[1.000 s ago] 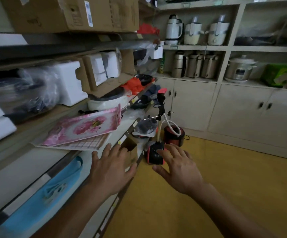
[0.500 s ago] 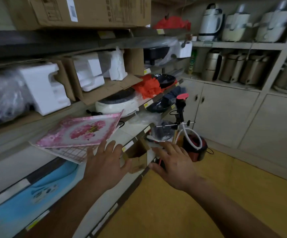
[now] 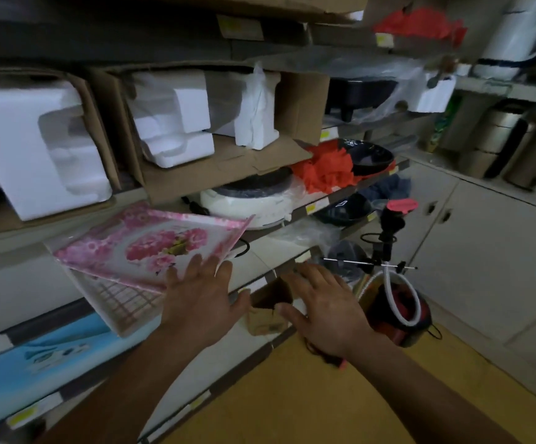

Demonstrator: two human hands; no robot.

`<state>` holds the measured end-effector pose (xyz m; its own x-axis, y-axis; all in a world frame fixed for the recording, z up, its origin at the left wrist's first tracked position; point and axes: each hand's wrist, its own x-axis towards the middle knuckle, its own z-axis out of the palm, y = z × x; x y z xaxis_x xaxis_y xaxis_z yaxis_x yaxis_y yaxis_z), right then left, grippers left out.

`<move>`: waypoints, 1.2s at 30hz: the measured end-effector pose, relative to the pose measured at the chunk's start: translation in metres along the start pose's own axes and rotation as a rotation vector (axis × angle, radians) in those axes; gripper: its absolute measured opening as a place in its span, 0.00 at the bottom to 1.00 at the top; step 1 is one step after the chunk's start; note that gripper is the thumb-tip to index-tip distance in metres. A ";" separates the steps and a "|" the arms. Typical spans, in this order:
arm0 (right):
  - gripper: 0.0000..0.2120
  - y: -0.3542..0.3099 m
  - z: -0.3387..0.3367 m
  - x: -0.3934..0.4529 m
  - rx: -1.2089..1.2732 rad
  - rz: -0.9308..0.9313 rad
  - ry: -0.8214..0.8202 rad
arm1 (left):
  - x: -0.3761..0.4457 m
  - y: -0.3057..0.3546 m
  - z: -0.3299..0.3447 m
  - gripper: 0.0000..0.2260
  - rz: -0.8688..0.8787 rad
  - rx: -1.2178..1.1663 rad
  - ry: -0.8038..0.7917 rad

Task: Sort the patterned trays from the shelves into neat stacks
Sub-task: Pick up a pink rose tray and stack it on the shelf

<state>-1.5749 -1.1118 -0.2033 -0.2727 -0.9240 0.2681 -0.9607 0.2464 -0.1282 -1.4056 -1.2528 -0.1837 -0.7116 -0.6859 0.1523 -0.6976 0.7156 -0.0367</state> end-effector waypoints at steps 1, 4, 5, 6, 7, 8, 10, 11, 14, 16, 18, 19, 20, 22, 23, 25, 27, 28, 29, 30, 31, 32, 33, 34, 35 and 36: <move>0.28 0.007 0.003 0.012 -0.010 -0.019 -0.014 | 0.011 0.001 0.003 0.37 -0.020 -0.001 -0.015; 0.30 0.023 0.009 0.049 -0.008 -0.069 -0.037 | 0.039 -0.002 0.008 0.32 -0.064 0.021 -0.010; 0.31 0.027 0.012 0.062 0.001 -0.088 -0.038 | 0.046 -0.005 0.009 0.30 -0.080 0.023 -0.018; 0.31 0.031 0.016 0.074 0.005 -0.106 -0.034 | 0.053 -0.008 0.010 0.29 -0.097 0.021 -0.027; 0.30 0.034 0.020 0.085 0.010 -0.123 -0.026 | 0.058 -0.011 0.011 0.29 -0.114 0.024 -0.036; 0.30 0.037 0.025 0.094 0.016 -0.144 -0.022 | 0.062 -0.013 0.012 0.29 -0.131 0.034 -0.046; 0.29 0.041 0.033 0.111 0.032 -0.189 -0.037 | 0.066 -0.017 0.015 0.29 -0.172 0.050 -0.061; 0.29 0.043 0.036 0.119 0.037 -0.212 -0.043 | 0.068 -0.019 0.017 0.30 -0.195 0.047 -0.062; 0.29 0.050 0.047 0.147 0.095 -0.308 -0.054 | 0.077 -0.022 0.020 0.32 -0.274 0.055 -0.082; 0.30 0.055 0.053 0.166 0.146 -0.385 -0.085 | 0.083 -0.021 0.023 0.36 -0.337 0.068 -0.085; 0.30 0.060 0.058 0.186 0.173 -0.451 -0.102 | 0.088 -0.019 0.027 0.39 -0.398 0.055 -0.096; 0.30 0.063 0.060 0.195 0.185 -0.483 -0.108 | 0.091 -0.017 0.029 0.39 -0.423 0.053 -0.102; 0.30 0.065 0.063 0.204 0.196 -0.516 -0.116 | 0.093 -0.014 0.030 0.39 -0.449 0.053 -0.101; 0.30 0.071 0.067 0.222 0.213 -0.605 -0.119 | 0.097 -0.006 0.033 0.37 -0.513 0.056 -0.098; 0.30 0.074 0.069 0.230 0.219 -0.653 -0.116 | 0.099 -0.001 0.034 0.37 -0.549 0.058 -0.104; 0.30 0.078 0.072 0.245 0.225 -0.731 -0.114 | 0.102 0.010 0.037 0.36 -0.623 0.052 -0.118; 0.31 0.081 0.077 0.258 0.243 -0.798 -0.127 | 0.105 0.018 0.041 0.37 -0.685 0.065 -0.149; 0.31 0.081 0.080 0.265 0.249 -0.835 -0.134 | 0.107 0.022 0.043 0.37 -0.713 0.073 -0.166; 0.31 0.081 0.084 0.272 0.248 -0.873 -0.141 | 0.109 0.026 0.044 0.37 -0.740 0.080 -0.181; 0.31 0.081 0.088 0.278 0.243 -0.908 -0.147 | 0.111 0.030 0.045 0.36 -0.765 0.086 -0.193; 0.30 0.080 0.092 0.282 0.240 -0.939 -0.155 | 0.112 0.033 0.047 0.35 -0.785 0.088 -0.196; 0.29 0.079 0.096 0.287 0.241 -0.968 -0.165 | 0.113 0.036 0.049 0.33 -0.800 0.084 -0.191; 0.27 0.078 0.100 0.290 0.243 -0.997 -0.174 | 0.114 0.038 0.052 0.31 -0.812 0.073 -0.187; 0.26 0.077 0.105 0.294 0.242 -1.024 -0.182 | 0.115 0.039 0.054 0.30 -0.823 0.063 -0.185; 0.26 0.075 0.109 0.297 0.238 -1.047 -0.189 | 0.116 0.040 0.057 0.29 -0.835 0.057 -0.182; 0.26 0.074 0.113 0.298 0.231 -1.064 -0.199 | 0.116 0.041 0.059 0.28 -0.849 0.051 -0.174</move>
<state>-1.7217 -1.4022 -0.2407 0.7196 -0.6674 0.1918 -0.6613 -0.7429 -0.1038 -1.5218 -1.3110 -0.2261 0.0515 -0.9987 -0.0043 -0.9984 -0.0514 -0.0243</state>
